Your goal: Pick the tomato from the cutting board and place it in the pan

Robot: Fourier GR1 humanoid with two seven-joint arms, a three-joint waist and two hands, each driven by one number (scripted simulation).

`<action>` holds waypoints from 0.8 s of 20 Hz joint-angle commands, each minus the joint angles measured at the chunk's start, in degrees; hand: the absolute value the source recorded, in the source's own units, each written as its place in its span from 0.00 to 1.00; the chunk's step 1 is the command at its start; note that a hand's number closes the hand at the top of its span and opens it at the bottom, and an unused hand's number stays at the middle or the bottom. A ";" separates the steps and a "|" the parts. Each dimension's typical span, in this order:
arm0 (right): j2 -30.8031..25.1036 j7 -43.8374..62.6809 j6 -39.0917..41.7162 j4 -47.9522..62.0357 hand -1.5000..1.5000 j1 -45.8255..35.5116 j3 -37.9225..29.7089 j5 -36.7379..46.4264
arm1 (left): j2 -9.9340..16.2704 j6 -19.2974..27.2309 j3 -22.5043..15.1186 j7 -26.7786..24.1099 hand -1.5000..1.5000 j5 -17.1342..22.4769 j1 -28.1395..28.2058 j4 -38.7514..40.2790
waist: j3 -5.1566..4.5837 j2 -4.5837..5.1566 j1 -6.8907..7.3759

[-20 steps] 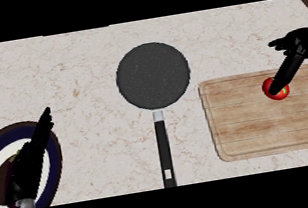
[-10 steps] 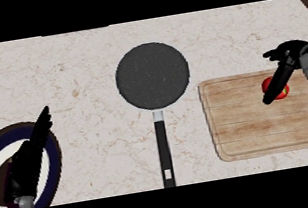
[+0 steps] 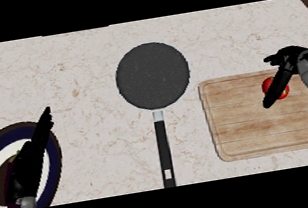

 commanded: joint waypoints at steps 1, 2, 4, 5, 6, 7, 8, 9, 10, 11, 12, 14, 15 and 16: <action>2.54 1.85 0.19 2.51 0.00 -0.15 -1.35 2.69 | -2.71 1.47 -1.18 3.27 0.50 -3.17 -0.42 -1.74 | 0.01 0.04 0.14; 1.69 2.33 0.50 -1.01 0.00 2.47 -2.22 2.43 | -0.17 -1.19 0.60 2.18 0.50 -1.96 2.75 -4.56 | 0.01 -0.05 0.05; 4.42 -0.71 -3.14 -0.30 1.00 2.43 -2.76 5.41 | -1.67 -1.11 0.96 4.06 0.50 -2.20 1.74 -5.24 | 0.01 0.00 0.11; 4.83 -5.06 -4.23 7.24 1.00 -1.28 -3.15 7.43 | -1.40 -2.08 1.92 -1.64 0.50 -1.66 1.94 -0.15 | 0.01 0.17 0.50; 5.56 -4.60 -5.68 1.90 1.00 4.89 -2.35 6.56 | -0.74 -2.31 2.54 -3.24 0.50 -0.85 5.10 -1.77 | 0.00 0.02 0.19; 5.90 -4.40 -5.26 3.19 1.00 2.98 -3.95 5.90 | -3.17 -0.92 0.18 1.68 0.50 -3.02 -0.03 -1.25 | 0.02 0.07 0.00; 6.96 -2.56 -5.23 4.39 1.00 1.32 -4.13 6.26 | -1.81 -1.86 0.40 0.96 0.50 -2.76 4.01 -4.71 | 0.02 0.04 0.38; 5.90 -1.96 -4.42 -0.69 1.00 4.68 -4.79 5.08 | -2.27 -2.28 1.82 -1.08 0.50 -2.14 2.00 -0.40 | -0.01 -0.05 -0.25; 3.78 -3.67 -2.03 -1.16 1.00 5.65 -6.15 3.66 | -2.86 -0.77 1.39 1.10 0.50 -3.66 0.49 -0.80 | 0.00 -0.06 -0.43; 5.64 -3.55 -2.52 2.20 1.00 2.68 -6.50 4.18 | -1.78 -2.88 2.67 0.38 0.50 -1.44 2.36 -2.39 | 0.01 0.03 0.16; 6.69 -4.06 -4.45 1.54 1.00 3.58 -6.50 4.95 | -3.43 -1.86 1.91 1.77 0.50 -2.56 -0.44 -0.35 | 0.01 0.05 -0.09; 8.87 -1.60 -6.04 -0.55 1.00 4.25 -5.67 6.23 | -2.62 -2.24 2.56 1.50 0.50 -2.75 1.45 -3.05 | 0.00 -0.04 0.00; 6.04 -6.84 -2.98 -0.57 1.00 4.20 -4.74 8.12 | -3.52 -2.04 1.92 3.09 0.50 -3.24 1.17 -3.28 | 0.01 0.00 0.04; 4.62 -11.21 -1.46 -4.28 1.00 7.20 -1.52 9.72 | -4.09 -1.81 2.14 -1.14 0.50 -2.99 1.85 1.44 | -0.02 -0.02 -0.40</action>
